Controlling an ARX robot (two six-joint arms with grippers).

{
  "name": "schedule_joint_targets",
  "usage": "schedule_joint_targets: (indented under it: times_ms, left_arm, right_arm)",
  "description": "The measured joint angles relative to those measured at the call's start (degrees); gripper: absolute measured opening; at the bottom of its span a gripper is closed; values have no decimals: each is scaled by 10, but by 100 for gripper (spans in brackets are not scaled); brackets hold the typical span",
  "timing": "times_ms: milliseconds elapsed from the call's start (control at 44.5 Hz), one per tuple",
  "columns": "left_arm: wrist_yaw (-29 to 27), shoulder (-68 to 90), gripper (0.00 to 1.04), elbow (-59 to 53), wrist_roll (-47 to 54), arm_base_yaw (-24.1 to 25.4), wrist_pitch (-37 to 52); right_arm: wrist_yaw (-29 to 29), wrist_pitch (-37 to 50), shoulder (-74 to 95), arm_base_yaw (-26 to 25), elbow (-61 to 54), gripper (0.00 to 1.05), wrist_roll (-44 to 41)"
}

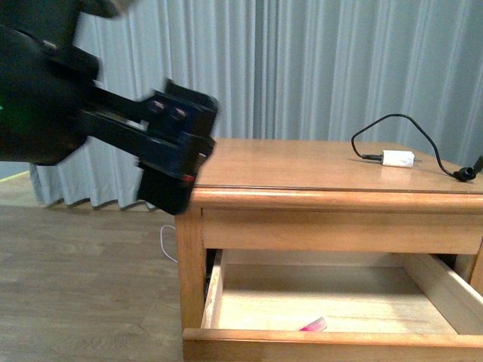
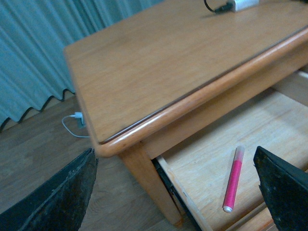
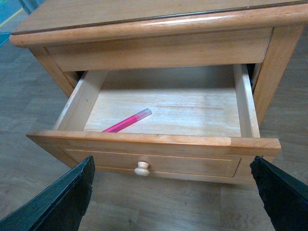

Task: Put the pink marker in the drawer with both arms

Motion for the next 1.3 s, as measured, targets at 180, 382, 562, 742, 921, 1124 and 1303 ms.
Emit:
schedule_joint_targets:
  times_ms: [180,382,562,742,921,1124,1303]
  left_arm:
    - [-4,-165,99,-97,-63,26,-50]
    - [-55,-389,99,-220,-175,78,-190]
    - [-47,-458,99,-257,-244,113,-224]
    - [-93,-474,87,-288,-214,111,-152]
    - [-74,-514,57,-339,-169,145,-105]
    - [21,-558,14,-381,-157,228,-107]
    - [28,-588,4,-405,-156,248,-113]
  right_arm:
    - [0,0,0,0,0,96,0]
    - [0,0,0,0,0,96,0]
    - [0,0,0,0,0,96,0]
    - [0,0,0,0,0,96,0]
    - [0,0,0,0,0,96,0]
    - [0,0,0,0,0,96,0]
    - [0,0,0,0,0,96,0]
